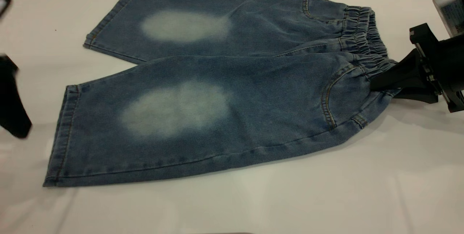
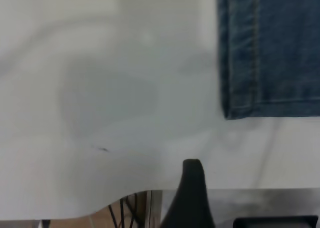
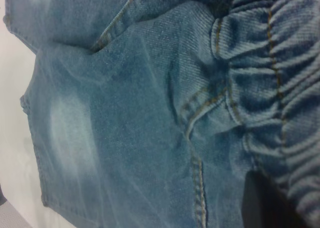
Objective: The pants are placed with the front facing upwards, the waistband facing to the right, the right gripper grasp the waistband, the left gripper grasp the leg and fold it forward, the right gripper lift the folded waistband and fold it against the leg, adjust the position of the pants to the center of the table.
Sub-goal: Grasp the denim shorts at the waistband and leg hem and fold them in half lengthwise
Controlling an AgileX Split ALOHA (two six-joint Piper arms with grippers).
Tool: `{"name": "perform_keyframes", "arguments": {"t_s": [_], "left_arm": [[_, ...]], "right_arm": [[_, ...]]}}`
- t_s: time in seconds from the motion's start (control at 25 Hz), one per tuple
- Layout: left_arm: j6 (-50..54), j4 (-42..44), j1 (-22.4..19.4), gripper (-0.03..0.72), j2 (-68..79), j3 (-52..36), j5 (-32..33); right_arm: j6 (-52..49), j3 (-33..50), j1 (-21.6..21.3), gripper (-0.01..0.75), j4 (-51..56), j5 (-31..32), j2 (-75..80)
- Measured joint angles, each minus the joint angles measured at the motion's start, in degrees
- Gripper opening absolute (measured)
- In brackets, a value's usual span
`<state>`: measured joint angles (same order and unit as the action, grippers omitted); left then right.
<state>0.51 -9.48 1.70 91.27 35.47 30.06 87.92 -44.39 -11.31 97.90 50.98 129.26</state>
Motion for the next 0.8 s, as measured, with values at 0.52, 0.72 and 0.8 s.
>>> {"name": "perform_keyframes", "arguments": {"t_s": [0.52,0.72,0.8], "left_arm": [[-2.6,-0.2,5.9,0.579,17.0,0.6,-12.6],[-2.8,-0.6,7.5,0.566,20.2,1.0,-15.7],[-2.8,-1.0,7.5,0.532,20.3,1.1,-15.9]], "right_arm": [[0.0,0.0,0.0,0.043,-0.3,0.0,0.0],[0.0,0.0,0.0,0.043,-0.3,0.0,0.0],[0.0,0.0,0.0,0.043,-0.4,0.0,0.0]]}}
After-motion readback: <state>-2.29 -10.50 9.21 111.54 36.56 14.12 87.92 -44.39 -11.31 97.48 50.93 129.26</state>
